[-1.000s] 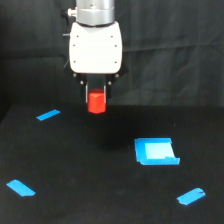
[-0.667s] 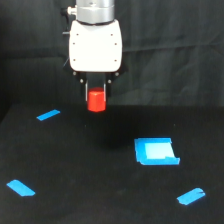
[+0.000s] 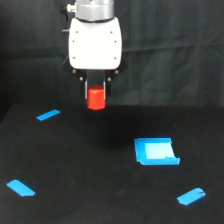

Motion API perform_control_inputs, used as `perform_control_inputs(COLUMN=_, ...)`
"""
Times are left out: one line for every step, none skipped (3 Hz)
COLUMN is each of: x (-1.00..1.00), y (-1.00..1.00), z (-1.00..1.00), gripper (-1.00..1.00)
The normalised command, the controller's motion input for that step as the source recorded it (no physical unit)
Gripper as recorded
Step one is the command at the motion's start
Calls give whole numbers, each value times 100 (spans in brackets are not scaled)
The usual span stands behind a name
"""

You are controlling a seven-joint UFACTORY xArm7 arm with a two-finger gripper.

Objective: Pick up the red object from the table

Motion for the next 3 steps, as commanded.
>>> perform_control_inputs(x=-2, y=-2, z=20, gripper=-97)
perform_control_inputs(x=-1, y=-2, z=19, gripper=-98)
perform_control_inputs(x=-1, y=-2, z=17, gripper=-98)
